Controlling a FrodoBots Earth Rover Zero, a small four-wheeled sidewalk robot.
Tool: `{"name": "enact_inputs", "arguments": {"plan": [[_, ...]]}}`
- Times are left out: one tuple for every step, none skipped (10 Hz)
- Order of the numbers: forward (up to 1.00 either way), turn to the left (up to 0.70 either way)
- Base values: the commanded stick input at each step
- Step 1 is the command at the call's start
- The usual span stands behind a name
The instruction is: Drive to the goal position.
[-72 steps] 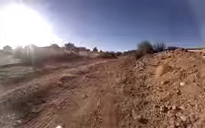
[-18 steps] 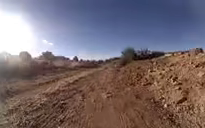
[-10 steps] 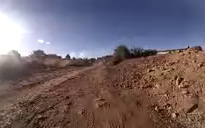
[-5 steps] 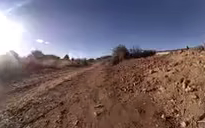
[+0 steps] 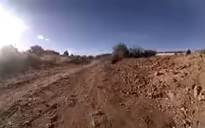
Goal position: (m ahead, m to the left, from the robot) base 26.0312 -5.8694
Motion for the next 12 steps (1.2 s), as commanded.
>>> {"name": "enact_inputs", "arguments": {"plan": [[0.50,0.00],[0.50,0.00],[0.50,0.00],[0.50,0.00],[0.50,0.00],[0.50,0.00],[0.50,0.00],[0.50,0.00],[0.50,0.10],[0.50,0.45],[0.50,0.44],[0.50,0.05]]}}
